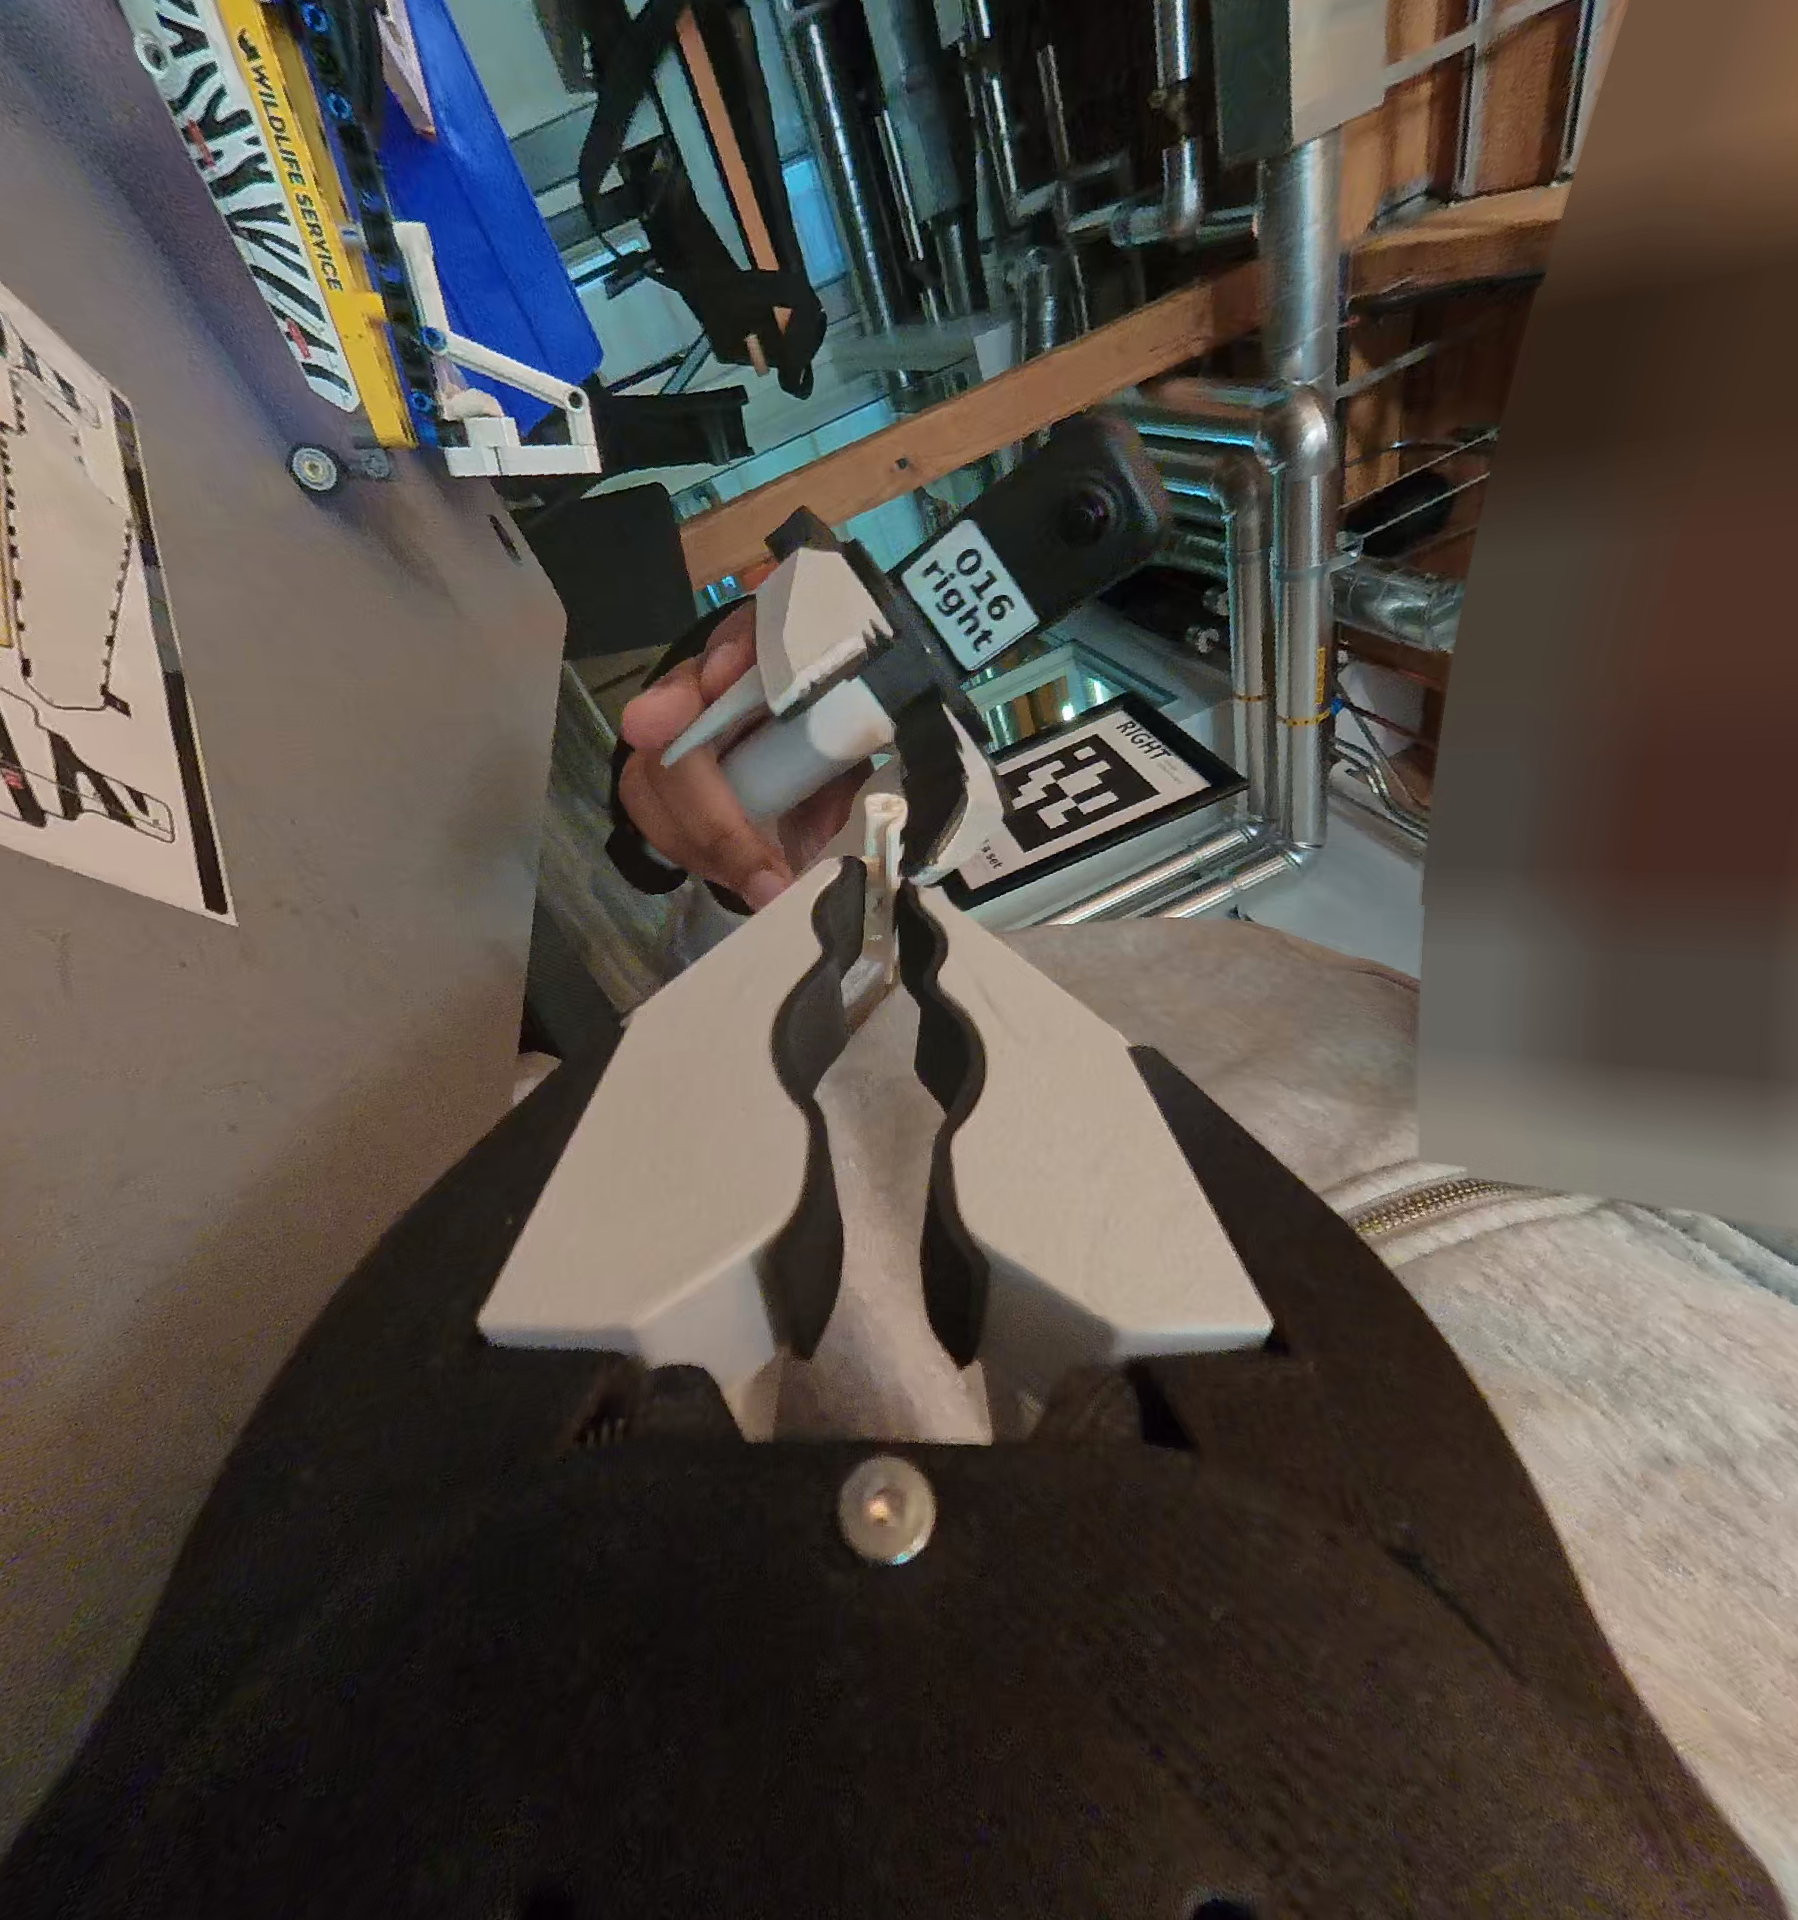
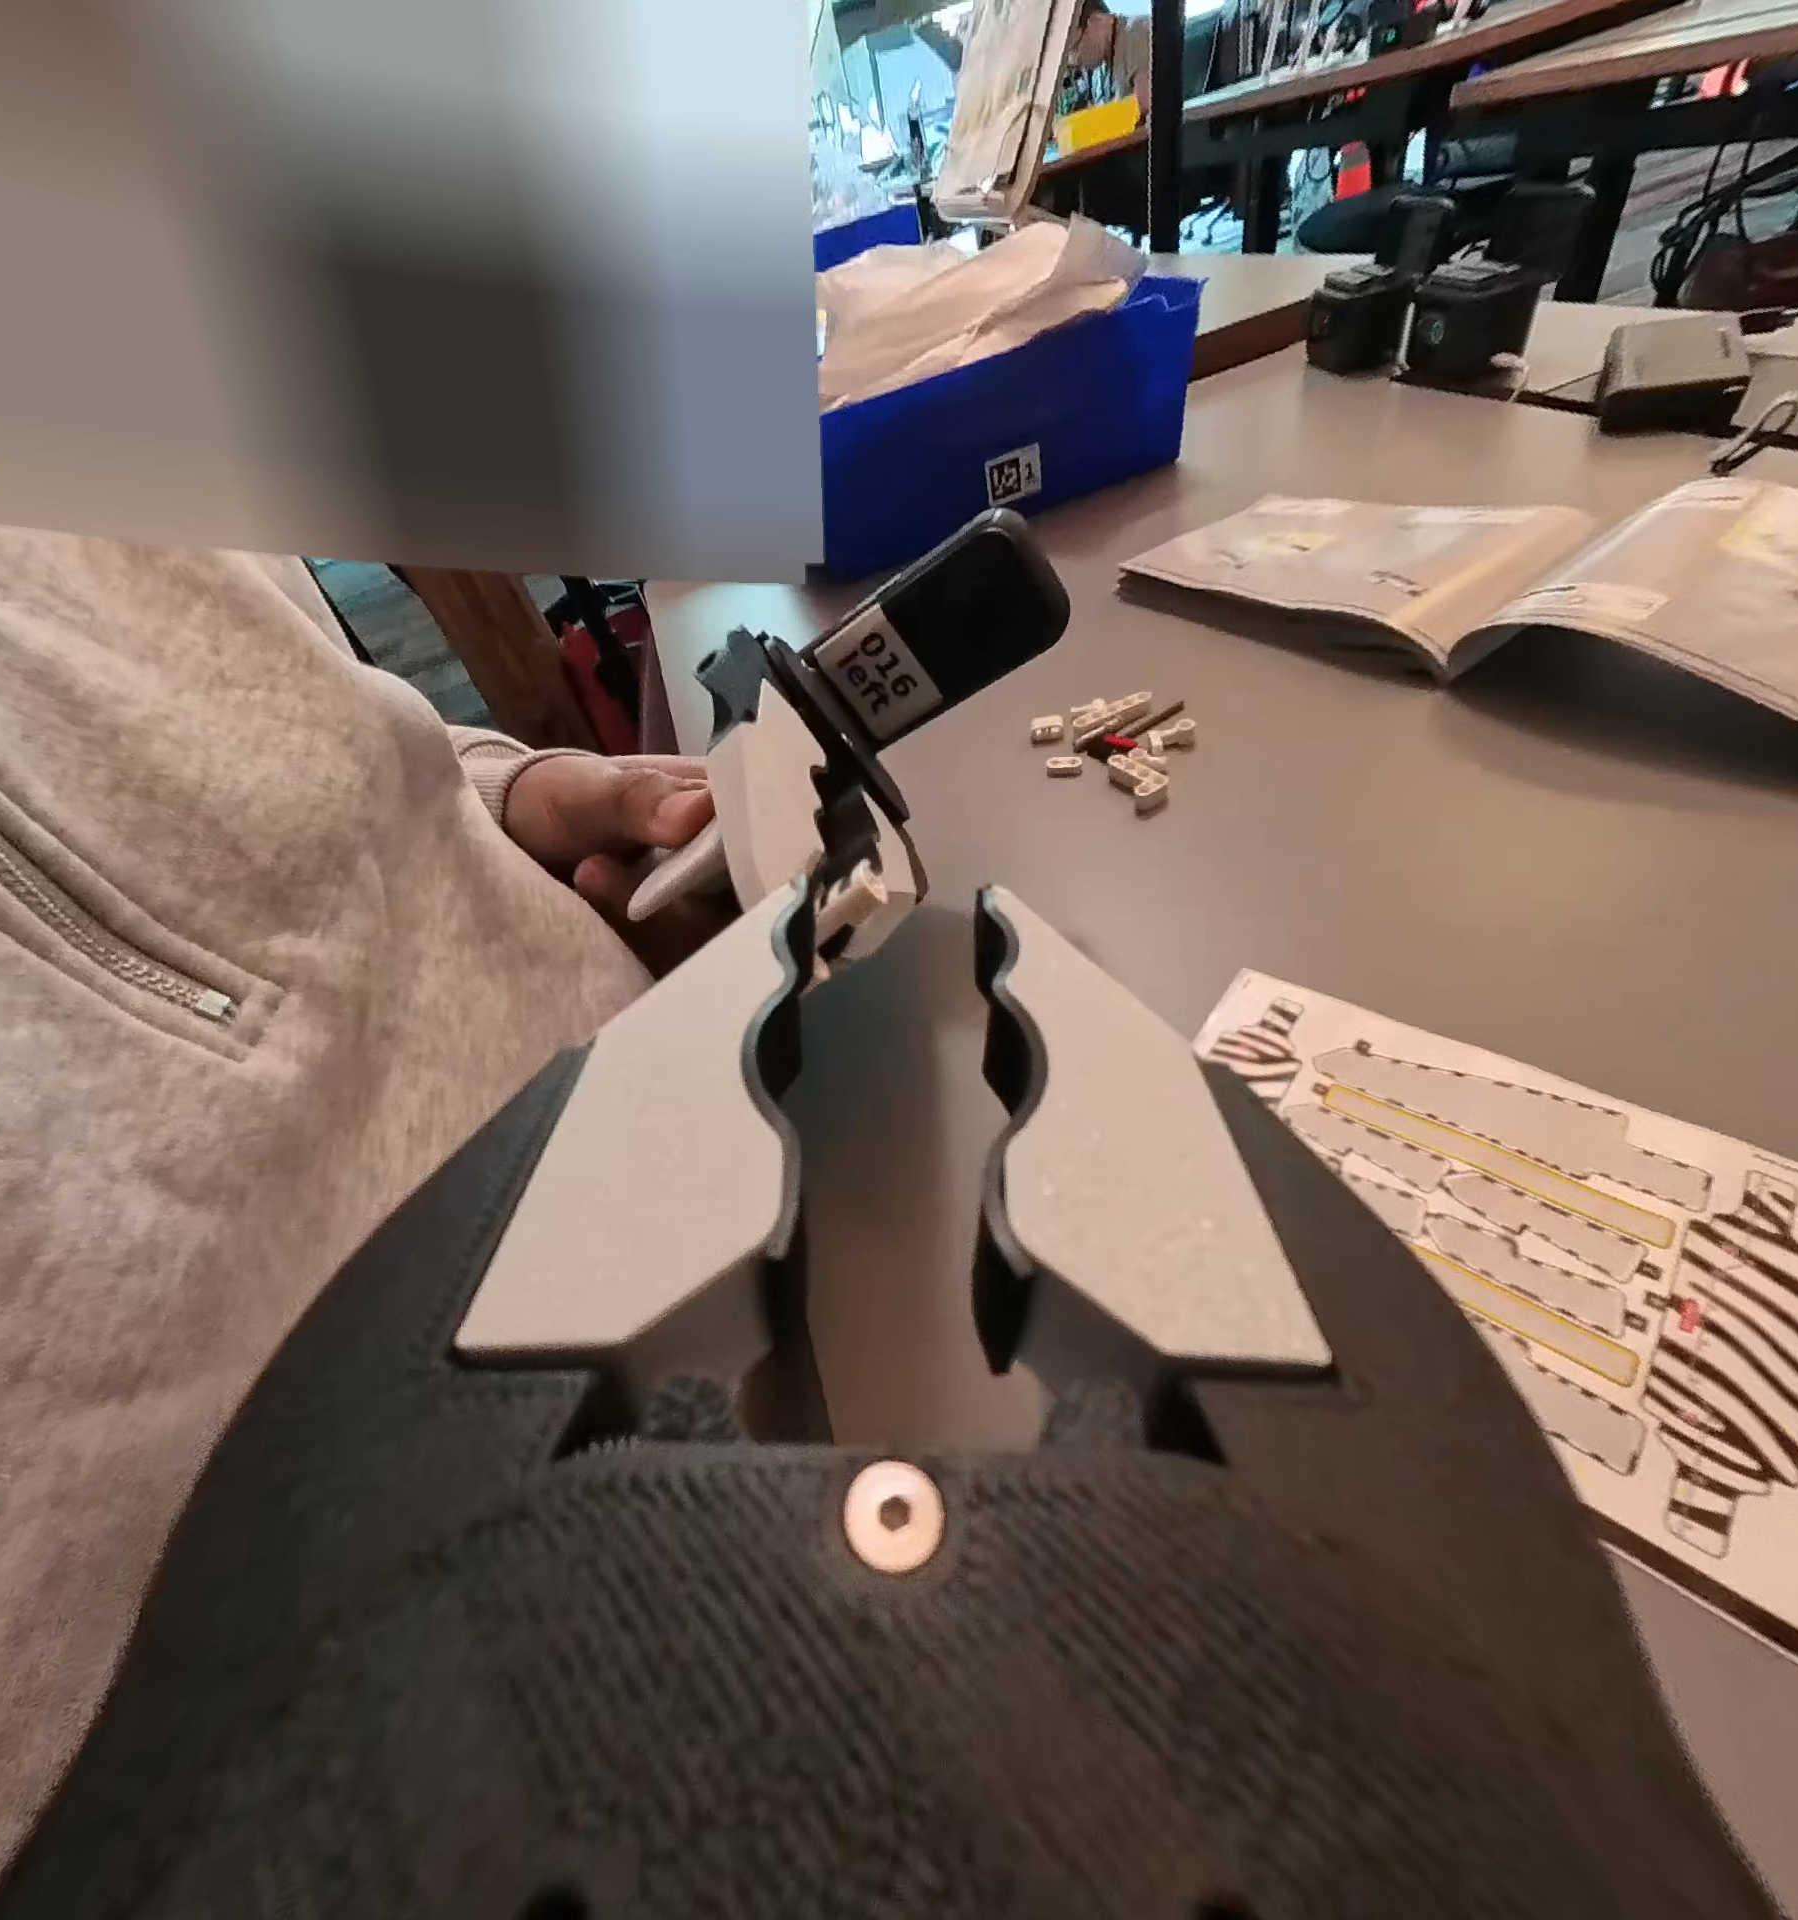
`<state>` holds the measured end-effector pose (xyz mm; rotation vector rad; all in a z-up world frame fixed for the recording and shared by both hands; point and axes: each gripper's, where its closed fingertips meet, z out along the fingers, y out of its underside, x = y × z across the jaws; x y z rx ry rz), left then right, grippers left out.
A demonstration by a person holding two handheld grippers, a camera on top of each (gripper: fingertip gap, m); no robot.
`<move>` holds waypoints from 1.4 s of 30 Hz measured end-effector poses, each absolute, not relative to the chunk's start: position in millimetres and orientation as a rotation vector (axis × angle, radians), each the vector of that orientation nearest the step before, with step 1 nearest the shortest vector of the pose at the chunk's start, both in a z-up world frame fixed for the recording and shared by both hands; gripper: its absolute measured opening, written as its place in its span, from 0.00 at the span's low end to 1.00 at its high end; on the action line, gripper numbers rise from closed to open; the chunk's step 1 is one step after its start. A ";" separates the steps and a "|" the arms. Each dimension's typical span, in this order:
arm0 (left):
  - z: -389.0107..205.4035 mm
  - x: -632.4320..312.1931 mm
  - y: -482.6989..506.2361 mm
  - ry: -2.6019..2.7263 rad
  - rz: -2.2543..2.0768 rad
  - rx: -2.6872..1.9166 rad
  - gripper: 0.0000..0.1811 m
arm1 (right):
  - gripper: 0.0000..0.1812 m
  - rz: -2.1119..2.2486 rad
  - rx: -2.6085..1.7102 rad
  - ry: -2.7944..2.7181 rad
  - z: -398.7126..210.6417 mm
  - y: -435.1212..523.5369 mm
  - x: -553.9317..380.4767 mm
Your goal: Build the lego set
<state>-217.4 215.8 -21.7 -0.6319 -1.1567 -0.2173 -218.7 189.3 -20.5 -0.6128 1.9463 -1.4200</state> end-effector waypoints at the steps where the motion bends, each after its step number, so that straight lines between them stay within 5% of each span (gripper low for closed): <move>1: -24.3 -217.7 215.1 -1.174 -0.206 -0.640 0.03 | 0.17 -1.418 -0.622 1.968 -22.1 188.3 -219.4; 4: -29.6 -218.6 210.1 -1.209 -0.174 -0.643 0.03 | 0.18 -1.463 -0.659 2.081 -25.1 181.3 -226.5; 6: -29.4 -217.7 209.8 -1.205 -0.181 -0.638 0.03 | 0.09 -1.587 -0.618 2.108 -15.3 174.8 -235.9; 16: -28.9 -216.8 210.8 -1.206 -0.158 -0.656 0.03 | 0.22 -1.433 -0.630 2.082 -28.5 180.4 -224.1; 22: -28.1 -214.6 210.2 -1.204 -0.152 -0.667 0.02 | 0.14 -1.544 -0.526 2.116 -22.2 168.4 -238.3; 32: -29.2 -216.0 209.3 -1.215 -0.129 -0.681 0.01 | 0.24 -1.469 -0.544 2.084 -27.2 173.4 -227.4; 34: -29.7 -215.6 208.4 -1.220 -0.127 -0.681 0.01 | 0.16 -1.542 -0.535 2.108 -21.1 169.6 -232.1; 42: -33.0 -216.1 209.6 -1.243 -0.083 -0.726 0.01 | 0.21 -1.455 -0.628 2.127 -32.8 173.4 -216.8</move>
